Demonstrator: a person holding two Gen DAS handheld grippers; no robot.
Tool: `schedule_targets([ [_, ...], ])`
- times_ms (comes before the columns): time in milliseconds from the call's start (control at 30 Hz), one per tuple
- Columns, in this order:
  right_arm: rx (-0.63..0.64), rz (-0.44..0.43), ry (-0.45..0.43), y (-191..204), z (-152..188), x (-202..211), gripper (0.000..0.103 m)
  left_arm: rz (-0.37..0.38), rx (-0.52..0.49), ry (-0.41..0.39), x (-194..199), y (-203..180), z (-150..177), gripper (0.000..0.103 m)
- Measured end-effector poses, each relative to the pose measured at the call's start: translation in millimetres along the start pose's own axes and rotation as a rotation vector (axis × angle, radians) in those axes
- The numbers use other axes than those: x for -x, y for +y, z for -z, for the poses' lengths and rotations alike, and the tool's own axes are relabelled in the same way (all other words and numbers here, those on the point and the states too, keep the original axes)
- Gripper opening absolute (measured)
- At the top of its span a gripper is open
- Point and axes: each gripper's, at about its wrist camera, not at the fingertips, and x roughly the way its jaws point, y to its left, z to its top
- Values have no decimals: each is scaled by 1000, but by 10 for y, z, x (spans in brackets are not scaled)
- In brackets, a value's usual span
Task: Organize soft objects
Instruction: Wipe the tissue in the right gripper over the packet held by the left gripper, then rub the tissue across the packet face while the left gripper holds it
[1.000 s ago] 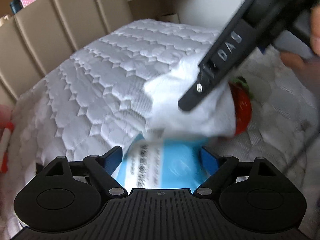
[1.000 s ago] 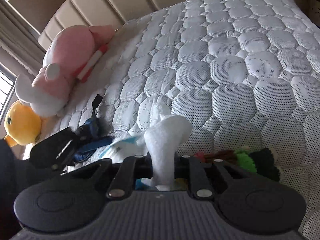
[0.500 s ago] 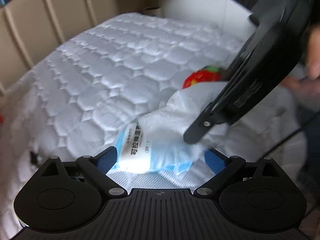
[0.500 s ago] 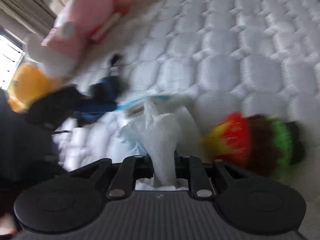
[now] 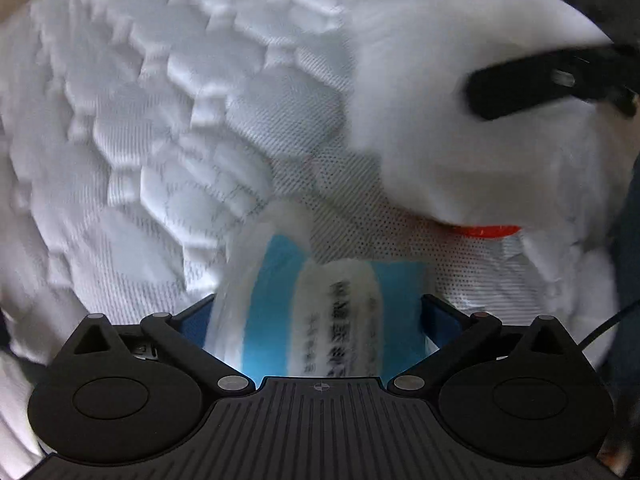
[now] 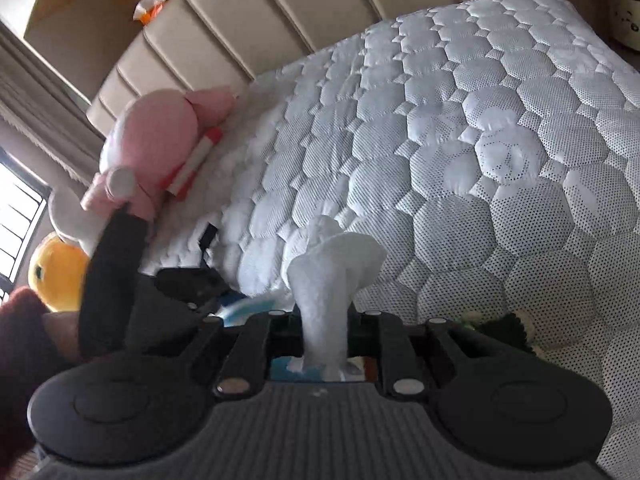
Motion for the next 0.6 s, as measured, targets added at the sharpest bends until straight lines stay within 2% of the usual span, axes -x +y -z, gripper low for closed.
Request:
schedule_targets([
  [67,7,-7,-5,19,8,-9,18,-101,-29,-61,94,-226,109,98],
  [133,12,-19,-11,47,16,3,18,-197,-11,-139,218,-447,287,85],
  [267,37,-26,-10,137,72,17,16,-396,-50,-358,390,-862,634,84],
  [300,33,-37,-13,157,85,34,15,-426,-71,-382,384,-929,677,84],
  [333,13,-70,-18,173,91,68,15,-446,-96,-392,360,-985,701,84],
  [367,-24,-137,-24,176,90,105,15,-466,-124,-401,332,-1034,718,84],
  [433,-159,-370,-19,149,83,147,14,-497,-153,-429,296,-1088,723,84],
  [500,-269,-543,24,129,106,82,14,-502,-130,-464,298,-1090,713,84],
  [533,-289,-562,45,123,125,37,14,-495,-108,-481,318,-1077,708,84],
  [600,-276,-472,77,105,169,-54,14,-488,-60,-512,376,-1027,712,84],
])
